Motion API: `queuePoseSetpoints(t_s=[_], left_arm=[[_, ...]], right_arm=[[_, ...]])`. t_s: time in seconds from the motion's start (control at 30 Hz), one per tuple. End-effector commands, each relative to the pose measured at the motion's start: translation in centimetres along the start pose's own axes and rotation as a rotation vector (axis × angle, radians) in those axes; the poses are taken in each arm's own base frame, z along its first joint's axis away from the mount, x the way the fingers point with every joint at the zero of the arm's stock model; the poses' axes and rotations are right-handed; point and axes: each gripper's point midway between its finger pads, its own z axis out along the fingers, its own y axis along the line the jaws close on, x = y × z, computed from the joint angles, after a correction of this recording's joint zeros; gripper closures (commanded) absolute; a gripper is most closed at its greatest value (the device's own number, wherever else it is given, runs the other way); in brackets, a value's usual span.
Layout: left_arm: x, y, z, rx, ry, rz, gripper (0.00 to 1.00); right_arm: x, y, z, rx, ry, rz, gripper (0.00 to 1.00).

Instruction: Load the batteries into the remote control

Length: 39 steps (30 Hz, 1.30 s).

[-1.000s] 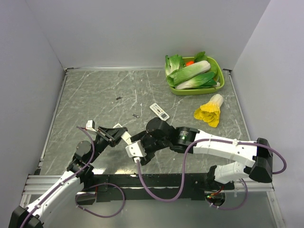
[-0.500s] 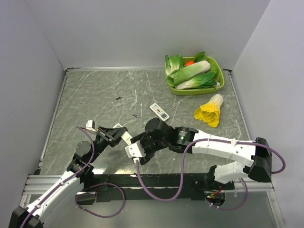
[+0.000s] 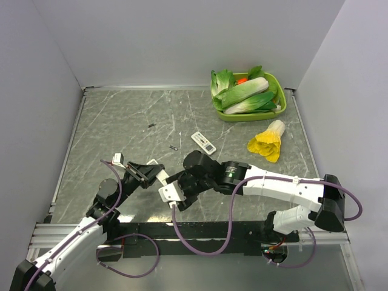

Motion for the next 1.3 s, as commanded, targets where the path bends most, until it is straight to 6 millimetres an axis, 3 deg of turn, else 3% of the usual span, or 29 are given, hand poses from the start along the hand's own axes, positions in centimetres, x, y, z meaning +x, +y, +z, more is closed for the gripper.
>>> queuePoseSetpoints(t_s=[0.0, 0.33, 0.67, 0.93, 1.27], left_arm=[[1.2, -6.3, -0.3, 0.197, 0.070, 0.029, 0.97], [1.6, -8.2, -1.1, 0.258, 0.092, 0.035, 0.98], [3.0, -10.3, -2.0, 0.332, 0.173, 0.042, 0.98], [2.7, -11.1, -2.6, 0.364, 0.156, 0.011, 0.98], [-0.7, -10.5, -2.8, 0.368, -0.039, -0.081, 0.98]], right_arm=[[-0.7, 0.2, 0.4, -0.049, -0.009, -0.003, 0.37], [0.2, -0.4, 1.5, -0.053, -0.011, 0.029, 0.44], [1.5, -1.8, 2.5, -0.054, -0.023, 0.058, 0.60], [2.1, -3.1, 3.6, -0.023, -0.033, 0.063, 0.62], [1.8, 0.4, 3.7, -0.089, -0.068, 0.148, 0.61]])
